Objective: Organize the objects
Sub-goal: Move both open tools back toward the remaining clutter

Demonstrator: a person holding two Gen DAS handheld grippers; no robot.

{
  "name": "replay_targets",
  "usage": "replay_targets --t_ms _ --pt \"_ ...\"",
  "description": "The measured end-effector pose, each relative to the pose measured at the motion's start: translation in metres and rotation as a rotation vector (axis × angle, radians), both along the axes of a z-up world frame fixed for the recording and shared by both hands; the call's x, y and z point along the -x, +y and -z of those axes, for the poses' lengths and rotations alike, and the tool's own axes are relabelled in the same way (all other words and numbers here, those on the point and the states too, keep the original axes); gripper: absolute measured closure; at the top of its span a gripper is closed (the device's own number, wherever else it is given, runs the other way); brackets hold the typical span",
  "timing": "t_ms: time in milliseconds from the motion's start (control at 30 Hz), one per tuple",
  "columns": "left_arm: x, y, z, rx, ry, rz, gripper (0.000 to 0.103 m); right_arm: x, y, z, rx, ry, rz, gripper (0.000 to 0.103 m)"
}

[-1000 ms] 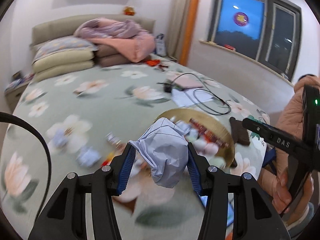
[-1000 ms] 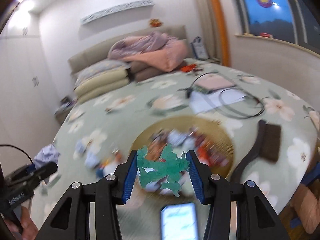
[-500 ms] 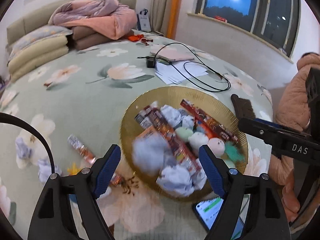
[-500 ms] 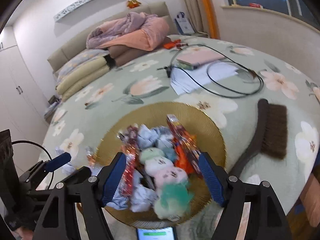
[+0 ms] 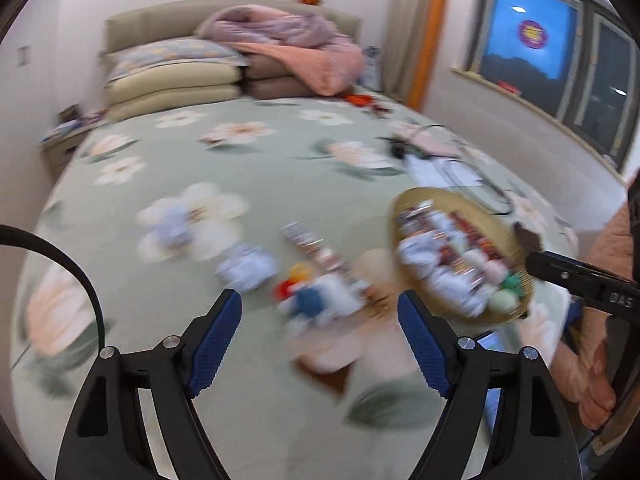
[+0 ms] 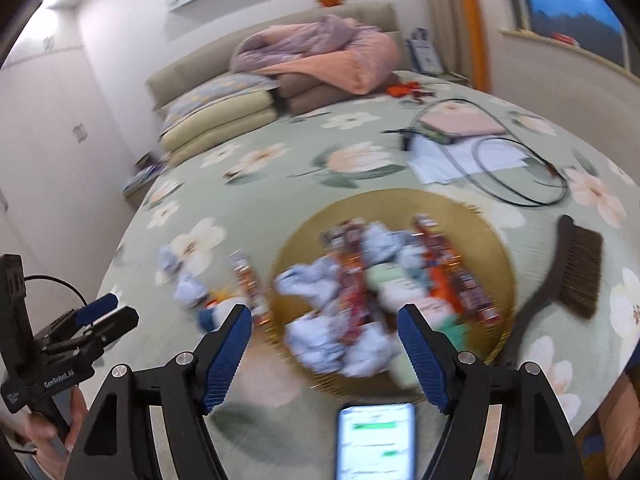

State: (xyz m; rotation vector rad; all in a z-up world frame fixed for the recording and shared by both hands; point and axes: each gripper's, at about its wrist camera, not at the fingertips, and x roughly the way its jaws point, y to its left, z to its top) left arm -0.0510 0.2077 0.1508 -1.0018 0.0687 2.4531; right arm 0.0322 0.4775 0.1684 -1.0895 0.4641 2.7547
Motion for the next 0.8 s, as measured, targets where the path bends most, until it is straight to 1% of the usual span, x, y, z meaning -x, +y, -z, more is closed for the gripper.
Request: replay_targets --t_ms 67,100,133,167,200,300,367,400,433,500,533,600,633,667,700,733,767,800 --pt "-0.01 -0.03 0.011 0.029 -0.022 -0.056 0.024 0.001 -0.032 0.007 0.019 -0.009 -0.059 0.026" --pt "-0.013 -0.043 0.019 0.057 -0.052 -0.079 0.024 0.002 -0.046 0.012 0.014 -0.02 -0.08 0.026" --pt "-0.017 -0.058 0.028 0.084 -0.086 -0.102 0.024 0.004 -0.069 0.018 -0.032 -0.044 -0.078 0.026" --pt "-0.022 -0.073 0.036 0.096 -0.104 -0.127 0.024 0.005 -0.087 0.024 -0.086 -0.068 -0.058 0.026" --pt "-0.026 -0.089 0.043 0.102 -0.12 -0.158 0.024 0.006 -0.103 0.031 -0.117 -0.081 -0.066 0.026" --pt "-0.034 -0.136 0.061 0.108 -0.178 -0.256 0.024 0.01 -0.137 0.046 -0.103 -0.103 -0.141 0.026" --pt "-0.037 -0.163 0.069 0.112 -0.187 -0.321 0.024 0.015 -0.16 0.059 -0.085 -0.129 -0.182 0.026" --pt "-0.039 -0.176 0.075 0.131 -0.184 -0.355 0.024 0.016 -0.165 0.063 -0.086 -0.134 -0.191 0.026" --pt "-0.04 -0.185 0.081 0.151 -0.185 -0.373 0.024 0.019 -0.176 0.069 -0.097 -0.146 -0.206 0.026" --pt "-0.035 -0.201 0.097 0.178 -0.214 -0.412 0.024 0.023 -0.189 0.076 -0.129 -0.159 -0.217 0.026" --pt "-0.032 -0.209 0.106 0.172 -0.222 -0.434 0.024 0.025 -0.196 0.08 -0.146 -0.166 -0.224 0.026" --pt "-0.029 -0.219 0.122 0.173 -0.205 -0.472 0.024 0.03 -0.206 0.089 -0.171 -0.175 -0.239 0.026" --pt "-0.027 -0.224 0.134 0.168 -0.201 -0.494 0.024 0.032 -0.208 0.093 -0.181 -0.175 -0.246 0.026" --pt "-0.025 -0.228 0.149 0.165 -0.19 -0.513 0.016 0.035 -0.212 0.1 -0.195 -0.176 -0.254 0.026" --pt "-0.03 -0.226 0.152 0.172 -0.131 -0.509 0.008 0.039 -0.214 0.107 -0.209 -0.177 -0.26 0.025" --pt "-0.029 -0.218 0.152 0.206 -0.119 -0.493 0.003 0.044 -0.216 0.117 -0.224 -0.174 -0.269 0.025" --pt "-0.026 -0.213 0.152 0.238 -0.134 -0.484 0.0 0.048 -0.219 0.132 -0.272 -0.167 -0.272 0.025" --pt "-0.026 -0.211 0.151 0.253 -0.135 -0.484 0.0 0.05 -0.221 0.144 -0.313 -0.176 -0.269 0.025"
